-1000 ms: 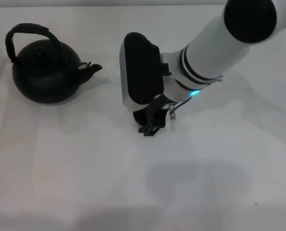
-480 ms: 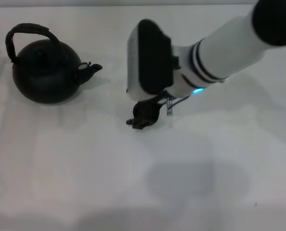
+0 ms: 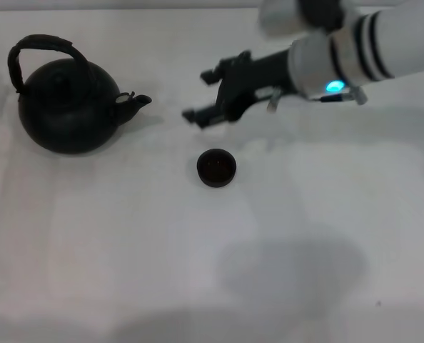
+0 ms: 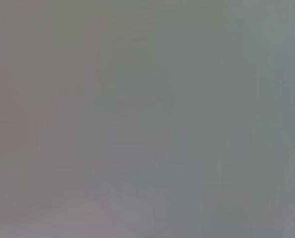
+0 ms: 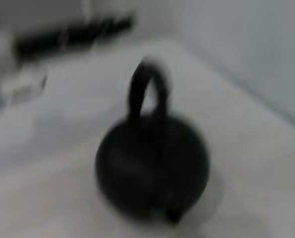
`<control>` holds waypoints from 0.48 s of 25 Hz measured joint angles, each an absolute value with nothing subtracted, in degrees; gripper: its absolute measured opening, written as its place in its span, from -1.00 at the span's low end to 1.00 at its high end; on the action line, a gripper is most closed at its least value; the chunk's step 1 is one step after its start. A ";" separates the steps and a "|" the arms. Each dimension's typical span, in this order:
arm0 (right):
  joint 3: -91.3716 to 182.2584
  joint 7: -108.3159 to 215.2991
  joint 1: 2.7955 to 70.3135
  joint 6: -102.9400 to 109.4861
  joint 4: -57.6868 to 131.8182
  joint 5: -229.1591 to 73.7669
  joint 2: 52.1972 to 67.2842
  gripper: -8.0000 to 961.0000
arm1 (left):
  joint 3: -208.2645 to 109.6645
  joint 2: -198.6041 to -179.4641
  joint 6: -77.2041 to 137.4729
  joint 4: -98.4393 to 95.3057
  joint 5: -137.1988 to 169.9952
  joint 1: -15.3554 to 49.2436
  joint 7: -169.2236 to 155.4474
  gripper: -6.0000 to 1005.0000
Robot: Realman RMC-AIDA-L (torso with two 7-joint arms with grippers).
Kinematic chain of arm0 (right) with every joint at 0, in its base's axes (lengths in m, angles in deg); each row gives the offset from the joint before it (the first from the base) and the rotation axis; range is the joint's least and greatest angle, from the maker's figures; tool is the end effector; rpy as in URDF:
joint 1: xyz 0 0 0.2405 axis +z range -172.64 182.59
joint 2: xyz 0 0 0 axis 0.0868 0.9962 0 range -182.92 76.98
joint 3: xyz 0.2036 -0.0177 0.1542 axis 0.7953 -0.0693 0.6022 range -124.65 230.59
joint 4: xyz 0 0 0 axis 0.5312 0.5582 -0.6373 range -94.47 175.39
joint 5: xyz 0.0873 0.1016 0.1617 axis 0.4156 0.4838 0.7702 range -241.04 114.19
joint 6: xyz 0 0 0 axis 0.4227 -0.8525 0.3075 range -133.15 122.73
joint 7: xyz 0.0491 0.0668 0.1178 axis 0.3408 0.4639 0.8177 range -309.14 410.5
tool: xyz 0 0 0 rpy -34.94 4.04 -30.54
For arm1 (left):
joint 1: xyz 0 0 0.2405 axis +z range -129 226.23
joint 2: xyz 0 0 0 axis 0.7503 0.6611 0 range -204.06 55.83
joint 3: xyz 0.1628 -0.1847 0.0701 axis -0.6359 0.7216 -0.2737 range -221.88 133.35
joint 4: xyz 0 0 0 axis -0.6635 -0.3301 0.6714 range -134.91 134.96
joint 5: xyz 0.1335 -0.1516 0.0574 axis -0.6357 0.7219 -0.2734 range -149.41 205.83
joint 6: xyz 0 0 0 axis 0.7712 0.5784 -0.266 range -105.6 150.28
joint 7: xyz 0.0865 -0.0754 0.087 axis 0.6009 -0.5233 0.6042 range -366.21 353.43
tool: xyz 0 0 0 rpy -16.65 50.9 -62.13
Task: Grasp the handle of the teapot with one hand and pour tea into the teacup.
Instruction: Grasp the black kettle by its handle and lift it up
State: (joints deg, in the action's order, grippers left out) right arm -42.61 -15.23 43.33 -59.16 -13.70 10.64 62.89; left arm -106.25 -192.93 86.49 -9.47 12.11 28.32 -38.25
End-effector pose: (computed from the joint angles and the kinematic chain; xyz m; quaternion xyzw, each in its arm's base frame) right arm 0.1461 0.3812 -0.0773 -0.9761 0.1582 0.0599 0.1367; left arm -0.3786 0.3160 0.0386 -0.5945 -0.3493 -0.3612 0.6277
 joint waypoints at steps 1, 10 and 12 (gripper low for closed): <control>-40.48 -16.40 43.13 -59.35 -11.90 14.00 62.86 0.74 | -106.20 -192.96 86.50 -9.46 12.19 28.31 -38.09 0.70; -22.61 -37.00 39.88 -59.22 7.10 48.93 62.98 0.72 | -106.16 -192.95 86.51 -9.15 12.34 28.31 -37.68 0.69; -19.76 -45.57 38.83 -59.17 11.97 59.07 63.13 0.72 | -106.25 -192.95 86.51 -9.07 12.35 28.33 -37.68 0.68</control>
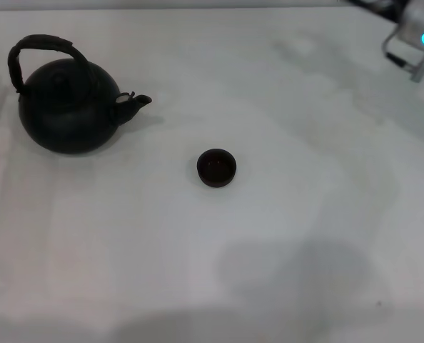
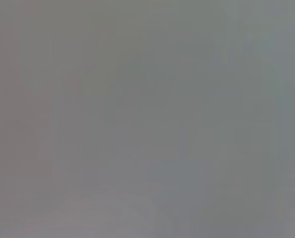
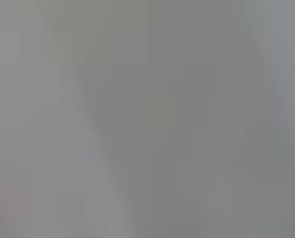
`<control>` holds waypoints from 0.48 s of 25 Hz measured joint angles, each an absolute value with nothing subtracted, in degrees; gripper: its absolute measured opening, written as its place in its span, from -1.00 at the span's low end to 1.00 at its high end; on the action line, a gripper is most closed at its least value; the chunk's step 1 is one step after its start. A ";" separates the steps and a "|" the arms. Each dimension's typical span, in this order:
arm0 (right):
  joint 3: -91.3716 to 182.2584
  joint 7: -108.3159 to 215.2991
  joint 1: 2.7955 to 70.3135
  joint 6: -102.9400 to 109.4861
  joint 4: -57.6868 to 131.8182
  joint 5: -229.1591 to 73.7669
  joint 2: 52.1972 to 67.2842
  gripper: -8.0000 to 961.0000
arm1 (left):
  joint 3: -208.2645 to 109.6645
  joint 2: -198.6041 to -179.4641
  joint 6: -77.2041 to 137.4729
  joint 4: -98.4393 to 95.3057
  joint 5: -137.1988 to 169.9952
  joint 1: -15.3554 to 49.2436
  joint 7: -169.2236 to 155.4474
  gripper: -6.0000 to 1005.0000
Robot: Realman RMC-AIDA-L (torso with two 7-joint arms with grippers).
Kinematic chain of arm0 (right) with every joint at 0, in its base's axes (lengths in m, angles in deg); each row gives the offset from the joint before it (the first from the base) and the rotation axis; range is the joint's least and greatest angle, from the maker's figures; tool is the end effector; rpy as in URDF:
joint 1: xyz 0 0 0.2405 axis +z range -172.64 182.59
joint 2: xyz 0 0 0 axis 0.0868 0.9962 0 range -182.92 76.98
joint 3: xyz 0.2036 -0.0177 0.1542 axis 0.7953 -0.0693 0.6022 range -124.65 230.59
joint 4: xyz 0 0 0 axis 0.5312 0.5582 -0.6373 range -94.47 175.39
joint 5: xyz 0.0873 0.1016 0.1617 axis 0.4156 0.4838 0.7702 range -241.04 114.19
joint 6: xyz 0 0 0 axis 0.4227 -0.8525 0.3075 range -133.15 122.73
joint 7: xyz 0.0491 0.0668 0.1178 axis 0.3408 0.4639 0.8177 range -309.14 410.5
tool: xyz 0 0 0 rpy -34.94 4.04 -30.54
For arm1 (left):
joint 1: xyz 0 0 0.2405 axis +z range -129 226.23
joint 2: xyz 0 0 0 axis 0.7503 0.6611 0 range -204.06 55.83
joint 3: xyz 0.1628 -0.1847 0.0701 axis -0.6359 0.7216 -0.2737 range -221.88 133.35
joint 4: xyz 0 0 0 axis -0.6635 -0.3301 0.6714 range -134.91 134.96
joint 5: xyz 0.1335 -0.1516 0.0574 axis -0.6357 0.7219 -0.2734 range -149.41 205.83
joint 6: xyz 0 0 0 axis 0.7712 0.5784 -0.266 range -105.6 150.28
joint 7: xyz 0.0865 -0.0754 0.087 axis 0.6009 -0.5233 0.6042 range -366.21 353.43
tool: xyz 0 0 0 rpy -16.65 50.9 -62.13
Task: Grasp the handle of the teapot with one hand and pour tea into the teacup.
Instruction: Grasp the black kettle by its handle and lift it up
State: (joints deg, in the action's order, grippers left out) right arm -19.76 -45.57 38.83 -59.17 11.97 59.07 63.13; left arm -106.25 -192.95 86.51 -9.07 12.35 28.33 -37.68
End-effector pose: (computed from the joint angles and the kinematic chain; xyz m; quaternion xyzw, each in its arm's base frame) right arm 0.2285 0.4133 -0.0051 -0.7961 0.3721 0.3839 0.2835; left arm -0.3799 0.3147 0.0377 -0.5944 -0.3499 -0.3571 0.6299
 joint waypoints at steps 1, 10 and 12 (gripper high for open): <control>-18.46 -56.07 37.89 -59.20 15.83 68.98 63.24 0.72 | -106.30 -192.95 86.51 -9.03 12.37 28.41 -37.68 0.67; -17.50 -105.03 39.00 -51.79 25.27 89.87 63.23 0.73 | -106.41 -192.98 86.39 -8.68 12.04 28.73 -36.34 0.63; -15.33 -108.98 39.80 -48.56 27.01 93.24 63.23 0.73 | -106.44 -193.13 86.56 -8.57 11.87 29.28 -35.61 0.62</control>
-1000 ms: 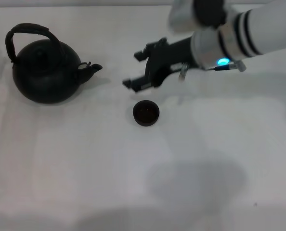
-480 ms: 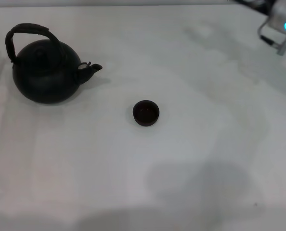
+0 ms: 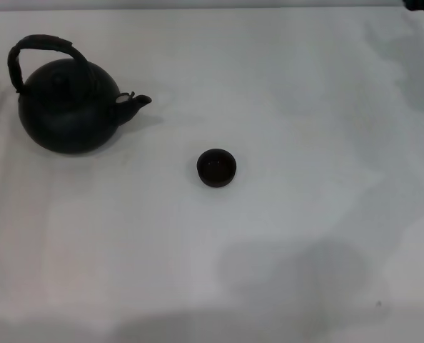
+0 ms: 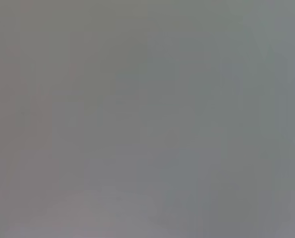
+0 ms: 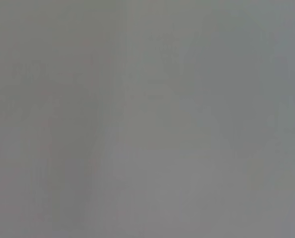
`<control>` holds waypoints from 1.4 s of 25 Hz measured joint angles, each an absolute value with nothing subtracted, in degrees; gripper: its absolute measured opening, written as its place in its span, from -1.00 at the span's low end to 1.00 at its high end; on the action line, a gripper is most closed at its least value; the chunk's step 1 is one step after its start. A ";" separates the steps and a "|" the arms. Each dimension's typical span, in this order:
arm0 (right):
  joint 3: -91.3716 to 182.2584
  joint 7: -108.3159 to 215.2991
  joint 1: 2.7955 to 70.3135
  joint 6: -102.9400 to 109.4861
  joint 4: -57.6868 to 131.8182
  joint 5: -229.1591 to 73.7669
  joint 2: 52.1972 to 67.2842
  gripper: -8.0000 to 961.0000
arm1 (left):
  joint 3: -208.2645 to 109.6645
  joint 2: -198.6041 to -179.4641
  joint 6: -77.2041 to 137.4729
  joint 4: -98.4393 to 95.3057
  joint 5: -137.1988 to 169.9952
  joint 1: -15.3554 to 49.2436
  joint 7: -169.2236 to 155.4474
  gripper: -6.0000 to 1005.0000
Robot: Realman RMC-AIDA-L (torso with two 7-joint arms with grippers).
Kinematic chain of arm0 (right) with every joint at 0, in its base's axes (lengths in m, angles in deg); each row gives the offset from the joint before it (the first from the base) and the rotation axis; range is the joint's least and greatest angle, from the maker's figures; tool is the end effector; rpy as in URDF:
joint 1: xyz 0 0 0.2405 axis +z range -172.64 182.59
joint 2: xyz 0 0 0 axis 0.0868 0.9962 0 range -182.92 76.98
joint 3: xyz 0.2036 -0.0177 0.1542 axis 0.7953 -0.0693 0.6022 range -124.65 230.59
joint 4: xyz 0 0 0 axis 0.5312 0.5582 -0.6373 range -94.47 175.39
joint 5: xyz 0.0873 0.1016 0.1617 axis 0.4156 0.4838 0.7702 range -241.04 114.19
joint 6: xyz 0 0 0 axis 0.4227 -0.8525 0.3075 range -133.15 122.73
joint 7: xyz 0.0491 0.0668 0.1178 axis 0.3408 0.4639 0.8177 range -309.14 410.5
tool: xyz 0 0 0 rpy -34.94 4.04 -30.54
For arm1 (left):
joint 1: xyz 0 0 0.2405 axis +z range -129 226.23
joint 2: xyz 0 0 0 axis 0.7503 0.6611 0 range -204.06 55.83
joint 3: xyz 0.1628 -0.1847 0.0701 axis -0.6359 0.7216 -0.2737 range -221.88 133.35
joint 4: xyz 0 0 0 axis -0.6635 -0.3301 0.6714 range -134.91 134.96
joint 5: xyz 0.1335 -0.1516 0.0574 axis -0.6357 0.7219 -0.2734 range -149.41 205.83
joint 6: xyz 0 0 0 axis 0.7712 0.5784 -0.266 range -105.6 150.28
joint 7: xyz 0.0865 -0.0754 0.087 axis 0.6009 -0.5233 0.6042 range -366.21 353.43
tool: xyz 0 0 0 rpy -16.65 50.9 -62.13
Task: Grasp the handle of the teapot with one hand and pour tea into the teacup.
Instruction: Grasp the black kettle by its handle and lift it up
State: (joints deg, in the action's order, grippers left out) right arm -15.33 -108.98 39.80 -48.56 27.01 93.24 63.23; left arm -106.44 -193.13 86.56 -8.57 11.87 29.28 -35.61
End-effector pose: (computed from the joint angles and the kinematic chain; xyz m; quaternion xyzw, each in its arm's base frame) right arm 0.3129 0.4182 0.0225 -0.7440 0.2320 0.2147 0.5888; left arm -0.3849 0.3067 0.0333 -0.6023 -0.3472 -0.3378 0.6346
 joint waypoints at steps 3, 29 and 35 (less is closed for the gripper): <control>-7.99 -109.16 40.55 -46.39 29.62 94.16 63.21 0.73 | -107.42 -193.26 88.34 -7.22 10.04 29.91 -35.13 0.60; 4.52 -107.69 41.51 -44.22 33.03 93.94 62.99 0.72 | -120.43 -193.01 90.92 -4.97 8.70 29.02 -32.76 0.47; 4.57 -107.40 40.91 -44.22 33.16 94.11 62.97 0.72 | -120.44 -193.15 87.13 -5.42 8.71 27.13 -30.75 0.44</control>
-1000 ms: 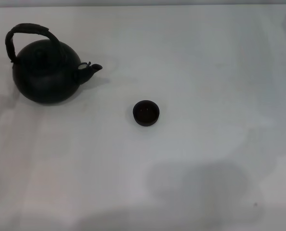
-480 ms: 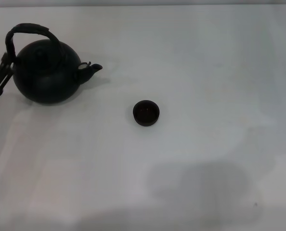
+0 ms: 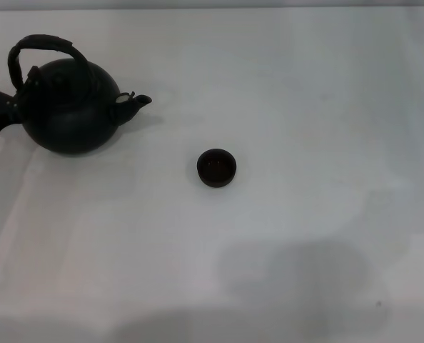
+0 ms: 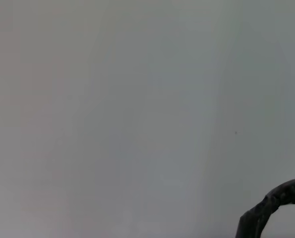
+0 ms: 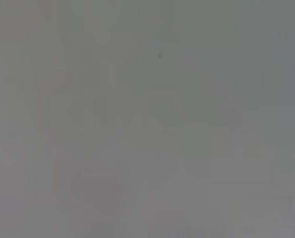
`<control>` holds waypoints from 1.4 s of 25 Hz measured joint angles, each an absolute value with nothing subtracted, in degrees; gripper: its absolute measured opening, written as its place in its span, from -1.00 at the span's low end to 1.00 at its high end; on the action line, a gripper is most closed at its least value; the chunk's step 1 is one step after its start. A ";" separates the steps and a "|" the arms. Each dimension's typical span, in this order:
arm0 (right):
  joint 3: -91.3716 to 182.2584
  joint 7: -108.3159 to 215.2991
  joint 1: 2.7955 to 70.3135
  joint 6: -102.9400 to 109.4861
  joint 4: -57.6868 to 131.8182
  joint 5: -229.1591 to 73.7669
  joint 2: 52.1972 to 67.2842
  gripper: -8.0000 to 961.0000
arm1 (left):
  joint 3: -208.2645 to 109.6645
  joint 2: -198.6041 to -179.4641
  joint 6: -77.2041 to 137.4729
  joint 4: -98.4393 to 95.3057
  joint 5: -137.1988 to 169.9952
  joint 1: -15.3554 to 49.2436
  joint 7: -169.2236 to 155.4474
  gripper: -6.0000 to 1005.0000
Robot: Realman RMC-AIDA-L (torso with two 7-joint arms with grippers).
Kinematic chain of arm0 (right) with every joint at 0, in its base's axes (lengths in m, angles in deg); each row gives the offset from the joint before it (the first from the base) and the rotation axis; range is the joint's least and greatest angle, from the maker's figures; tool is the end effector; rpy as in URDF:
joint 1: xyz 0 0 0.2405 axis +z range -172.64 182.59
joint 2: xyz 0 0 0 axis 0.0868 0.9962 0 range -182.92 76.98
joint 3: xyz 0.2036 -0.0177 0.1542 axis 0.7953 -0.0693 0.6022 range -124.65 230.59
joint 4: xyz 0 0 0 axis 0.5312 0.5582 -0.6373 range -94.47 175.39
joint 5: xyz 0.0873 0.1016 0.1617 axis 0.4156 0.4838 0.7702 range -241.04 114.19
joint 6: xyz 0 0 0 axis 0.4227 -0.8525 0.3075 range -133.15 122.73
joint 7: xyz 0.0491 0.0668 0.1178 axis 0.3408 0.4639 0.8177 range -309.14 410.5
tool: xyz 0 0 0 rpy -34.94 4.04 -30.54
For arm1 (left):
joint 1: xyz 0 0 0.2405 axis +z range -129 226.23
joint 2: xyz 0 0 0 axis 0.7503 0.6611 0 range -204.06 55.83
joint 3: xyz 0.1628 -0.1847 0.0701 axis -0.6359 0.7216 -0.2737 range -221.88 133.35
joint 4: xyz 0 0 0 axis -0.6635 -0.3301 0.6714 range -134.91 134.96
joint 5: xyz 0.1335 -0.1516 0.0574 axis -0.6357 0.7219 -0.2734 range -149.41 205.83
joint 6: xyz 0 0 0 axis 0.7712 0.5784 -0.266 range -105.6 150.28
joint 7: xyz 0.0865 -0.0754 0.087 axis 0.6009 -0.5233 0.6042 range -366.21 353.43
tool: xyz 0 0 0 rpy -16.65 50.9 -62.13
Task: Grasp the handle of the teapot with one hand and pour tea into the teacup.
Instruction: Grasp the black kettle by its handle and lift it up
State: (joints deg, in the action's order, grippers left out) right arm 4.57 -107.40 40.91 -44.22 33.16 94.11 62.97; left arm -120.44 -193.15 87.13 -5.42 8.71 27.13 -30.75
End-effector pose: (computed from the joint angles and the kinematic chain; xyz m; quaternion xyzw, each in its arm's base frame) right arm 0.3632 0.4062 0.0442 -0.6194 0.3845 0.2290 0.6450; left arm -0.3589 0.3070 -0.0151 -0.7323 -0.2869 -0.2834 0.5488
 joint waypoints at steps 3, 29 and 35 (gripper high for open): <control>4.59 -107.30 40.91 -44.22 33.28 94.15 62.95 0.72 | -120.40 -193.27 87.01 -5.47 8.82 27.00 -28.53 0.42; 4.33 -107.17 41.32 -42.65 33.70 93.98 62.87 0.73 | -120.42 -193.19 88.45 -8.83 8.96 27.04 -27.75 -0.81; 4.11 -107.17 41.37 -42.12 33.70 93.98 62.95 0.73 | -121.12 -193.03 92.92 -11.35 7.98 26.74 -27.82 -0.81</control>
